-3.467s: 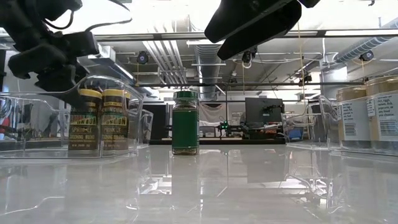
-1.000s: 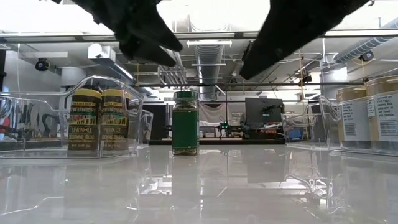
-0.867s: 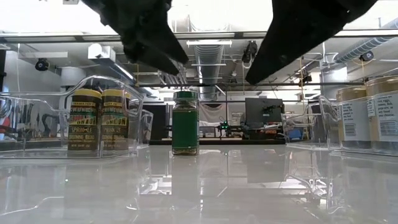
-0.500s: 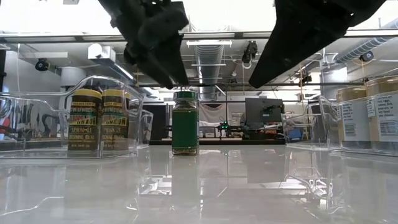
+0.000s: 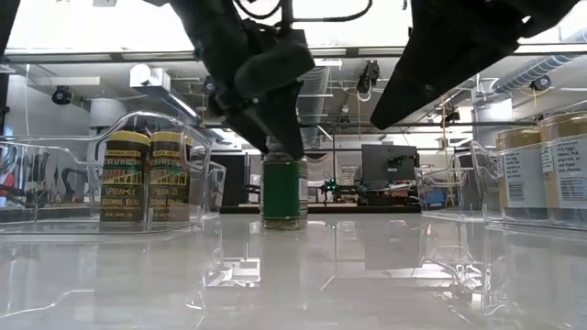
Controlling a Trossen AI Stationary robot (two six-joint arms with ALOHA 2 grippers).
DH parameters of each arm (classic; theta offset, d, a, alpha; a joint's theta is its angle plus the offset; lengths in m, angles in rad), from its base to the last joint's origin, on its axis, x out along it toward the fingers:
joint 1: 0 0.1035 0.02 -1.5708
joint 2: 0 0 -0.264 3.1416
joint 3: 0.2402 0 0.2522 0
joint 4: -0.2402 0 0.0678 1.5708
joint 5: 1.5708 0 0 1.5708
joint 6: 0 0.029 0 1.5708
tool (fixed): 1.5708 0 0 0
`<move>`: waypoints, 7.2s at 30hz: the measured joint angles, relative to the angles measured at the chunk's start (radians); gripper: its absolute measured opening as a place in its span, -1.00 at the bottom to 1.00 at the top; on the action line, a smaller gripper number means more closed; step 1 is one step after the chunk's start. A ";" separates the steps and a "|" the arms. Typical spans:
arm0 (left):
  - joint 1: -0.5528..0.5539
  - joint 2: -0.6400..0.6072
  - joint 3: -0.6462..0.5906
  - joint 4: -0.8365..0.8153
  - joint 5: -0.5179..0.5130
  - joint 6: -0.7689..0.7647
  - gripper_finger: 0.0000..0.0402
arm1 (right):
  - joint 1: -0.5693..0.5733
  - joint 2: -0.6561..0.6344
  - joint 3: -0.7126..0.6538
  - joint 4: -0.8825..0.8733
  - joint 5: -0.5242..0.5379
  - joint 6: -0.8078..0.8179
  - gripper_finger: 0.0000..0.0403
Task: Sort spices by type
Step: Put the top green spice bottle into the top left transparent bin
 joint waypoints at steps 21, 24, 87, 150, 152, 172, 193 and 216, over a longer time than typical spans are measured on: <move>-0.084 0.041 0.066 0.062 0.153 0.160 0.53 | 0.011 -0.004 -0.050 0.031 0.000 0.019 0.81; -0.084 0.041 0.065 0.053 0.149 0.166 0.53 | 0.008 -0.004 -0.085 0.105 0.001 -0.010 0.81; 0.135 0.034 0.057 0.164 0.581 0.686 0.53 | -0.090 0.045 -0.209 -0.132 0.260 0.130 0.81; 0.060 0.173 0.177 0.063 0.528 0.760 0.53 | -0.098 0.004 -0.217 0.181 0.170 -0.259 0.81; 0.059 0.173 0.177 0.057 0.515 0.768 0.53 | -0.099 0.003 -0.217 0.148 0.173 -0.247 0.81; 0.091 0.139 0.176 -0.016 0.470 0.763 0.53 | -0.103 -0.024 -0.219 -0.029 0.213 -0.126 0.81; 0.103 0.150 0.047 0.328 0.468 0.667 0.53 | -0.042 -0.247 -0.393 -0.032 0.209 0.102 0.81; 0.098 0.118 0.037 0.438 0.374 0.535 -0.11 | -0.042 -0.285 -0.404 -0.020 0.211 0.079 0.81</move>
